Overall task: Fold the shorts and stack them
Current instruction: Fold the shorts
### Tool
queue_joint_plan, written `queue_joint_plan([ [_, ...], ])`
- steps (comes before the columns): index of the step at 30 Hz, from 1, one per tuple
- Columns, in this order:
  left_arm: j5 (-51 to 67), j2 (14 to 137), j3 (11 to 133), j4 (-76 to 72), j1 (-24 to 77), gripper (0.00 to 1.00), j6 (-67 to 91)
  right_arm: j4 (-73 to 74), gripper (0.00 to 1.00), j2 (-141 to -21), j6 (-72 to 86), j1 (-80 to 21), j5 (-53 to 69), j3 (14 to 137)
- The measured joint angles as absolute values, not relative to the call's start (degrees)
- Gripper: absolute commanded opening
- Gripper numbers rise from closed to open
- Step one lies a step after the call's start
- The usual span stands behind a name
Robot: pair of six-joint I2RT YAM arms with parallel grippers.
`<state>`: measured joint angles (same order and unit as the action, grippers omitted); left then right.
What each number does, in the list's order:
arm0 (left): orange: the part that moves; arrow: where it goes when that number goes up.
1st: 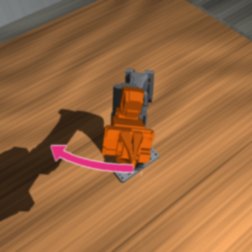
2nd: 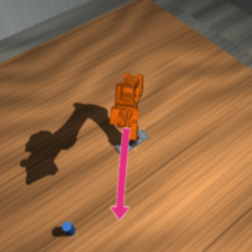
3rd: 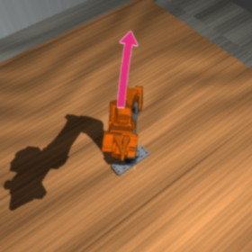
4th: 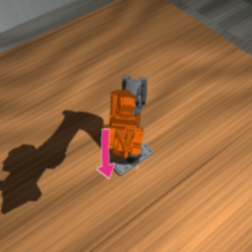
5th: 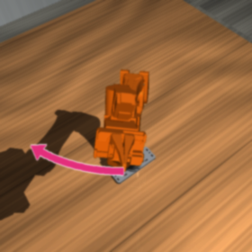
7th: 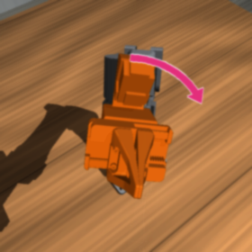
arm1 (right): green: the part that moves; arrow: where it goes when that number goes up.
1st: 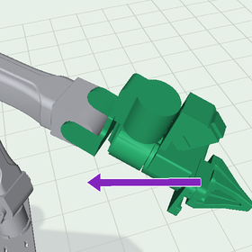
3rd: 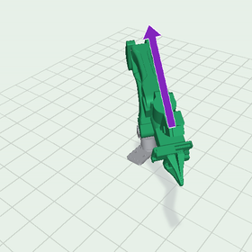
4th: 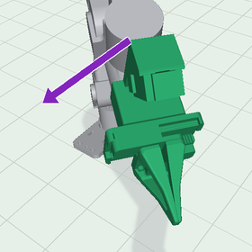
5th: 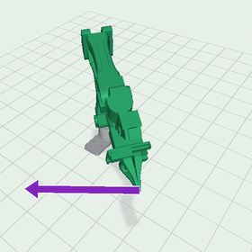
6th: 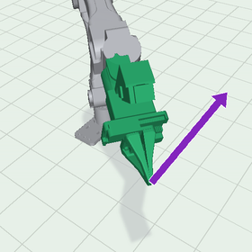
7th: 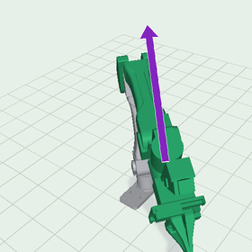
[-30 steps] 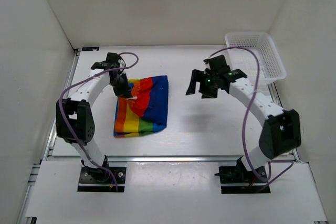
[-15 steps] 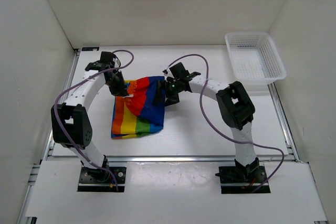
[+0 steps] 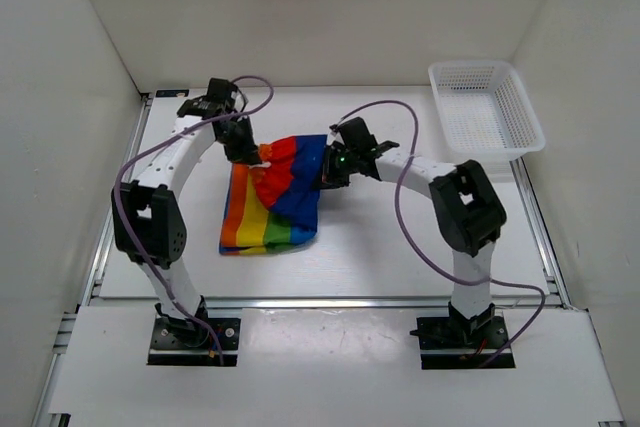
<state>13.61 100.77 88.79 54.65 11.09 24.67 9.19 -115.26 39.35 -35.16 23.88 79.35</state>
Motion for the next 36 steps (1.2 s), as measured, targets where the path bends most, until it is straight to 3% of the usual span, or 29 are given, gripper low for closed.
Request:
queue_joint_plan([
  [5, 14.13, 104.73, 98.85, 55.66, 14.35, 0.10, 24.56, 14.39, 0.03, -104.92, 38.92, -33.87, 14.90, 77.73],
  [6, 14.13, 104.27, 99.44, 55.64, 14.76, 0.10, 24.56, 15.25, 0.12, -103.20, 38.79, -33.71, 13.63, 77.73],
  [7, 14.06, 103.50, 99.39, 55.51, 14.92, 0.10, 24.60, 15.99, 0.31, -101.91, 38.59, -33.61, 12.80, 77.73],
  [9, 13.89, 101.25, 97.49, 55.20, 14.83, 0.10, 24.69, 17.63, 0.51, -100.09, 37.98, -33.63, 11.38, 77.76],
  [10, 13.98, 99.94, 95.46, 54.28, 14.61, 0.10, 24.80, 18.41, 0.72, -99.77, 37.41, -33.67, 10.63, 77.78],
  [13, 14.06, 97.17, 86.94, 51.64, 13.63, 0.10, 25.54, 21.04, 0.87, -99.81, 36.58, -33.95, 8.71, 77.58],
  [18, 13.45, 110.24, 83.85, 47.46, 12.86, 0.10, 26.15, 25.26, 0.87, -99.81, 35.77, -34.26, 6.00, 75.81],
  [21, 14.31, 117.86, 83.88, 46.72, 12.93, 0.13, 26.59, 26.89, 0.79, -99.79, 35.31, -34.30, 4.73, 75.09],
  [25, 13.43, 116.27, 84.40, 46.61, 13.10, 0.16, 26.46, 28.67, 0.63, -99.55, 34.06, -34.74, 3.16, 74.91],
  [29, 12.38, 114.52, 84.97, 46.68, 13.63, 0.13, 26.39, 30.63, 0.63, -99.39, 33.41, -35.75, 2.50, 76.09],
  [30, 12.25, 114.02, 85.36, 46.78, 13.65, 0.13, 26.37, 31.07, 0.70, -99.48, 33.19, -35.88, 2.44, 76.84],
  [36, 11.97, 112.16, 89.14, 48.14, 13.72, 0.40, 25.78, 33.32, 0.81, -103.74, 32.62, -36.29, 2.31, 86.35],
])
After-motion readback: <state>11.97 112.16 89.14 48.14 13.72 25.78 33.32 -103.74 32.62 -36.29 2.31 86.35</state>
